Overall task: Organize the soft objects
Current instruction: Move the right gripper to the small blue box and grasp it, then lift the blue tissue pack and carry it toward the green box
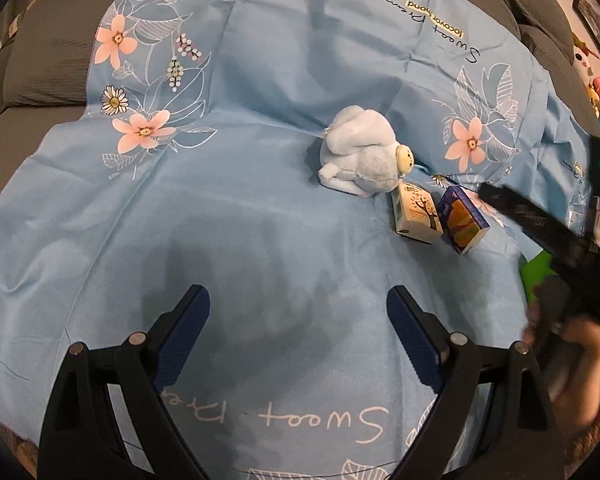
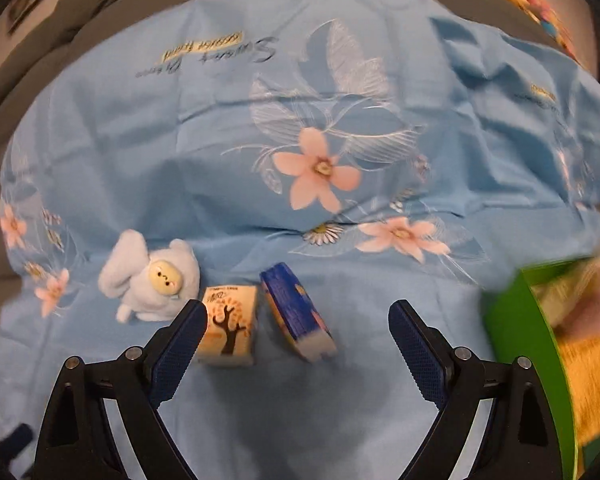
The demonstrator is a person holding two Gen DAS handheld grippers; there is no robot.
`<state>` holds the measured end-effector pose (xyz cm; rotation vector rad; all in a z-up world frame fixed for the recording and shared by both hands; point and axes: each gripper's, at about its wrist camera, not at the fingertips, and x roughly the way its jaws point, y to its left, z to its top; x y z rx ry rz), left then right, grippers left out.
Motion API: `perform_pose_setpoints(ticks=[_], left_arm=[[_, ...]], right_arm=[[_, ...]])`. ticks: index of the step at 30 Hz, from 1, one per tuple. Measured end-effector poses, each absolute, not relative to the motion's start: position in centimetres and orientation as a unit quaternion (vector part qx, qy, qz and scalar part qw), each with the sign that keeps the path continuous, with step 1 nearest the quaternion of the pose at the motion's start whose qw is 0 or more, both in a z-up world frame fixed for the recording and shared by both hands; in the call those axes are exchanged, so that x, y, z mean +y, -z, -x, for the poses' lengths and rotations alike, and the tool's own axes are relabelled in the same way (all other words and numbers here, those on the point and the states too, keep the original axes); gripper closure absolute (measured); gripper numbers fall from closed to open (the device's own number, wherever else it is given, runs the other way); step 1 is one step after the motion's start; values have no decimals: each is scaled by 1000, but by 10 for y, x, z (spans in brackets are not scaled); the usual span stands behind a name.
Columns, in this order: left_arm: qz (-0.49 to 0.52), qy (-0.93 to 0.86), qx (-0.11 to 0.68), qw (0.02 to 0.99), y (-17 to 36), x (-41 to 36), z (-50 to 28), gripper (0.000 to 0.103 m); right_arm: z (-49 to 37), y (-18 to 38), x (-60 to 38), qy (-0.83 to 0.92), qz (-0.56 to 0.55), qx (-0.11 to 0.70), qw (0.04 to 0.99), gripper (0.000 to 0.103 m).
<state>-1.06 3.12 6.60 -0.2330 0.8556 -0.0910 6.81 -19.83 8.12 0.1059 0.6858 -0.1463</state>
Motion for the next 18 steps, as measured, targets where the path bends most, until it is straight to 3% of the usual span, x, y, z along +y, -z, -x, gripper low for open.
perform_pose_setpoints(ticks=[4, 8, 11, 18], left_arm=[[118, 42, 417, 900, -65, 33, 9, 13], [117, 40, 419, 899, -63, 33, 9, 13], [116, 40, 418, 900, -63, 33, 8, 13], [126, 39, 414, 901, -66, 38, 10, 13]], right_arm=[[-94, -60, -198, 82, -40, 367, 926, 23], [-104, -44, -197, 75, -25, 394, 916, 68], [-97, -46, -202, 74, -48, 387, 918, 74], [-52, -64, -203, -4, -170, 393, 904, 74]])
